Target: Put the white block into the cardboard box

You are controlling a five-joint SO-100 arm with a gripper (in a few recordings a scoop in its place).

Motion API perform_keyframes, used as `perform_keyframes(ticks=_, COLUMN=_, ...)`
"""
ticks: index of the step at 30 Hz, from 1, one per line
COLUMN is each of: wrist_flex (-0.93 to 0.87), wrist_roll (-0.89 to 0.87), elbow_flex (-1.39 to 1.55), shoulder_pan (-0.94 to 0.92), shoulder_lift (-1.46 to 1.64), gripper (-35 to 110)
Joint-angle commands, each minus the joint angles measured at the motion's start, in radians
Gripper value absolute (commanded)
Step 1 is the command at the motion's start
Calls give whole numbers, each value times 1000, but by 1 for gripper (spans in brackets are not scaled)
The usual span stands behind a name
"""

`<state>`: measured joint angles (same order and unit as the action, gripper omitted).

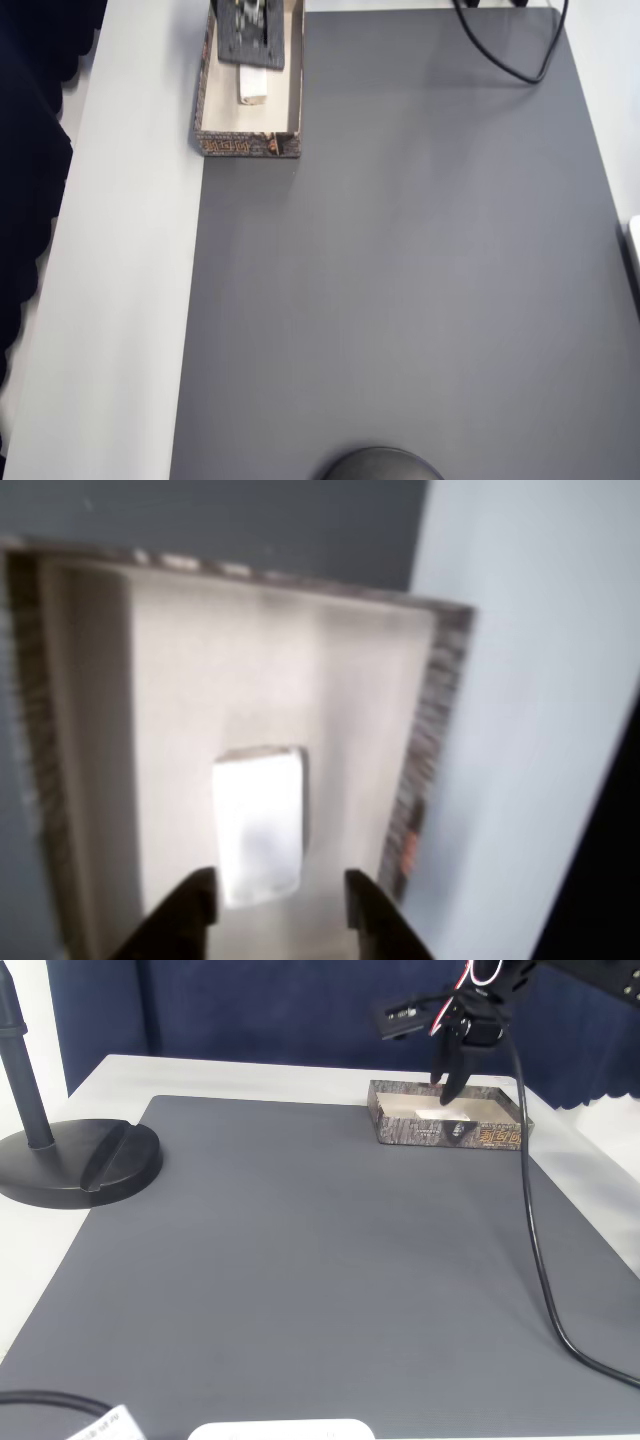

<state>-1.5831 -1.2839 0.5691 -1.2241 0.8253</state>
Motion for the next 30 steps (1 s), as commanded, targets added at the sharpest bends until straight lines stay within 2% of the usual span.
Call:
perform_keyframes(ticks=1, wrist_flex=-35, wrist_roll=49, elbow_flex=34, shoulder_pan=14, shoulder_lift=170, gripper=10)
perform_keyframes(ticks=6, wrist_flex=-87, wrist_roll=144, elbow_flex=161, shoulder_pan=18, shoulder_lift=275, gripper=-2)
perform_keyframes(ticks=17, wrist_flex=-11, wrist_roll=325, elbow_flex=589, shoulder_pan=132, shoulder_lift=641, gripper=-2)
perform_keyframes(ticks=22, wrist_flex=-14, wrist_roll=457, elbow_flex=759, shoulder_pan=242, shoulder_lift=830, gripper=-2)
perform_keyframes(ticks=30, wrist_flex=32, wrist_roll=782, elbow_flex=1100, shoulder_pan=495, shoulder_lift=1124, gripper=-2)
